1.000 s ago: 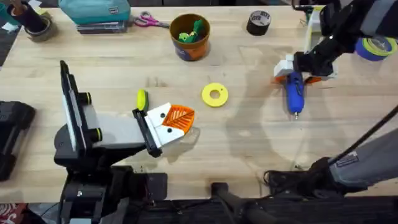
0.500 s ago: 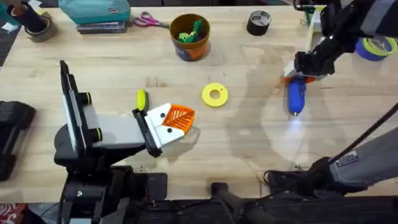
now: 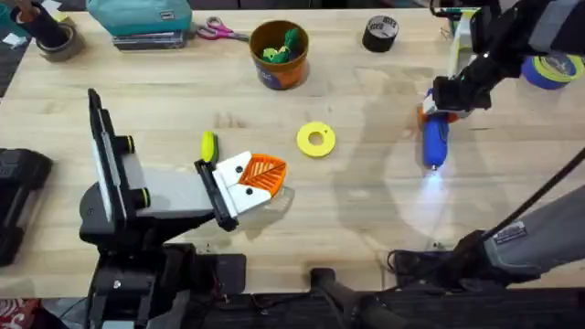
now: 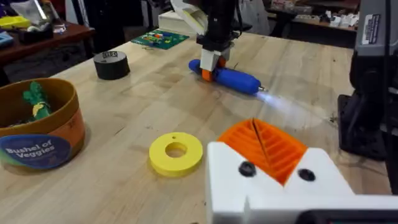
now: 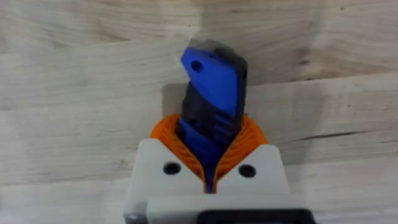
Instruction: Pick up the gripper from the table and insert it into the empty holder that is missing its gripper. Then pick up a screw, insert it into the mounting hole, and use the screwdriver to tighten it. Finally, clean up the table by picking up the vegetable and placing it into the bucket.
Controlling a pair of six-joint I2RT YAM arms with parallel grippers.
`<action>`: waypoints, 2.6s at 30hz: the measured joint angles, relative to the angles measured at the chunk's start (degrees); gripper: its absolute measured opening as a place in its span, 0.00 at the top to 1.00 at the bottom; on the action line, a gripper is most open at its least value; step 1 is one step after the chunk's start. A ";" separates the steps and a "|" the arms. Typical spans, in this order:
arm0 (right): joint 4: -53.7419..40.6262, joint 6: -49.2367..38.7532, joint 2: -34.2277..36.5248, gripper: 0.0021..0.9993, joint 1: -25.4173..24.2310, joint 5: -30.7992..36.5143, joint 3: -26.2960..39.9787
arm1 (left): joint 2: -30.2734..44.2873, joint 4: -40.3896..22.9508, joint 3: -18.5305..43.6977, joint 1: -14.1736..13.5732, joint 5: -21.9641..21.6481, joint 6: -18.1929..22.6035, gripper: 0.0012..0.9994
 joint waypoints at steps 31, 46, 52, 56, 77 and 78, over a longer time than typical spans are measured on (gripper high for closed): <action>28.38 0.52 -30.54 0.98 25.38 -11.76 10.78 | 0.00 0.00 0.00 0.00 0.00 0.00 1.00; 44.44 0.70 -30.48 0.98 47.50 -12.82 10.78 | 0.00 0.00 0.00 0.00 0.00 0.00 1.00; 48.47 0.70 -30.49 0.98 51.37 -13.88 10.78 | 0.00 0.00 0.00 0.00 0.00 0.02 1.00; 51.17 0.70 -30.48 0.98 51.82 -21.32 10.78 | 0.00 0.00 0.00 0.00 0.00 0.00 1.00; 57.93 3.57 -30.48 0.98 47.64 -61.92 10.78 | -0.02 0.02 0.00 0.00 0.00 0.01 1.00; 57.92 3.68 -30.48 0.98 47.60 -62.72 10.78 | 0.00 0.00 0.00 0.00 0.00 0.02 1.00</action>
